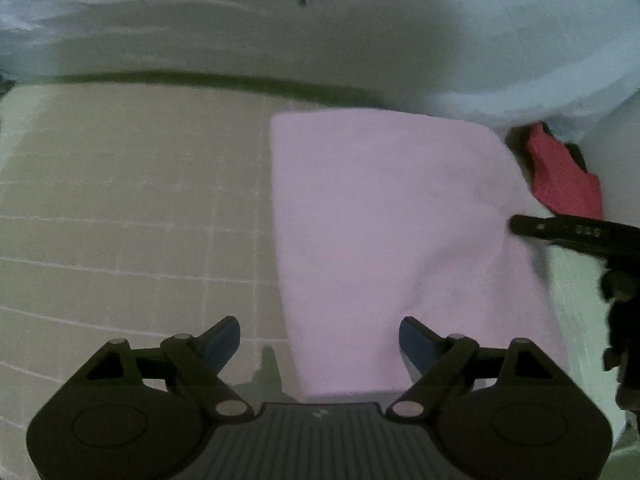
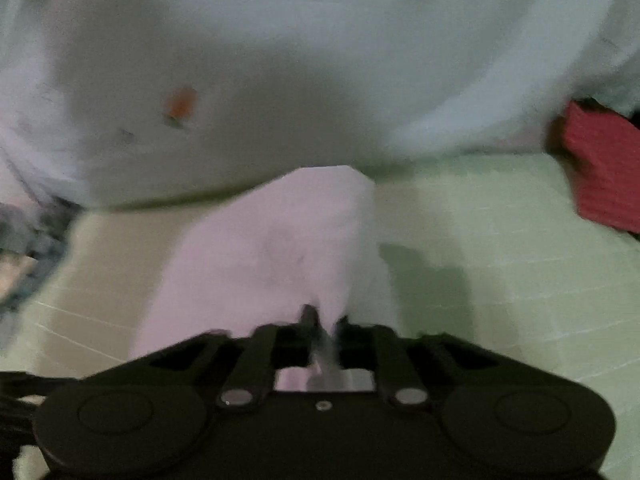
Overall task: Fold clothes
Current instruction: 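Lift the folded shirt with the left gripper while the right gripper grasps it too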
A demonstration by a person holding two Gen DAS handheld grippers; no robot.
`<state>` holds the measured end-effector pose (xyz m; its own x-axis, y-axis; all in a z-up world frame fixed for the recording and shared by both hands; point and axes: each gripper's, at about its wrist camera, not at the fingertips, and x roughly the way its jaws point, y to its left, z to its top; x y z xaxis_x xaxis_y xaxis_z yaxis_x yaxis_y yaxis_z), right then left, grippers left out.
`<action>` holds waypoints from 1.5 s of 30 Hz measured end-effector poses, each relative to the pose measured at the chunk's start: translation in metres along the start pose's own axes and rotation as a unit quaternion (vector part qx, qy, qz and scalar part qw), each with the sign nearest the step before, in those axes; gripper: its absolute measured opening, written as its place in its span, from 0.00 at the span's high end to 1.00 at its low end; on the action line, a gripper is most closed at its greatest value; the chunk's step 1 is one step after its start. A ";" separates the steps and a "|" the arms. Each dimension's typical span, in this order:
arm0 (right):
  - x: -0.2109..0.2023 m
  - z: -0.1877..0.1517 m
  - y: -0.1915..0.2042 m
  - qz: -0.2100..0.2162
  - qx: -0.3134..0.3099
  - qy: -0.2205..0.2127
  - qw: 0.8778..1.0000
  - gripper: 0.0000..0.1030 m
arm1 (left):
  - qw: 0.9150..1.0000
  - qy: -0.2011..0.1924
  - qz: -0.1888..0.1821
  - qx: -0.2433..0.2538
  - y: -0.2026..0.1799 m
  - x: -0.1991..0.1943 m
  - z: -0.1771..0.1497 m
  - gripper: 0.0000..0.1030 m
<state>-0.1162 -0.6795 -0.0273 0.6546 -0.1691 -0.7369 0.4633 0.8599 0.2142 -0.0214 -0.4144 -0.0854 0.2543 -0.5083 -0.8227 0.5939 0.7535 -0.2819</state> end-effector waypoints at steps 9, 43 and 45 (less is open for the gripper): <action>0.028 -0.047 -0.035 0.001 0.134 0.035 0.990 0.08 | 0.998 0.043 -0.039 -0.033 0.009 0.041 0.000 0.11; -0.165 -0.038 -0.134 -0.073 0.208 -0.160 0.962 0.84 | 0.955 -0.077 -0.226 0.173 -0.241 0.003 0.054 0.72; -0.168 -0.025 -0.165 -0.081 0.208 -0.172 0.959 0.84 | 0.951 -0.089 -0.237 0.180 -0.275 0.015 0.063 0.72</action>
<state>-0.3175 -0.7806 0.0455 0.6783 -0.4950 -0.5431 0.7279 0.5538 0.4043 -0.1328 -0.6554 0.0102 0.0001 -0.8418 -0.5399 0.8890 0.2473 -0.3854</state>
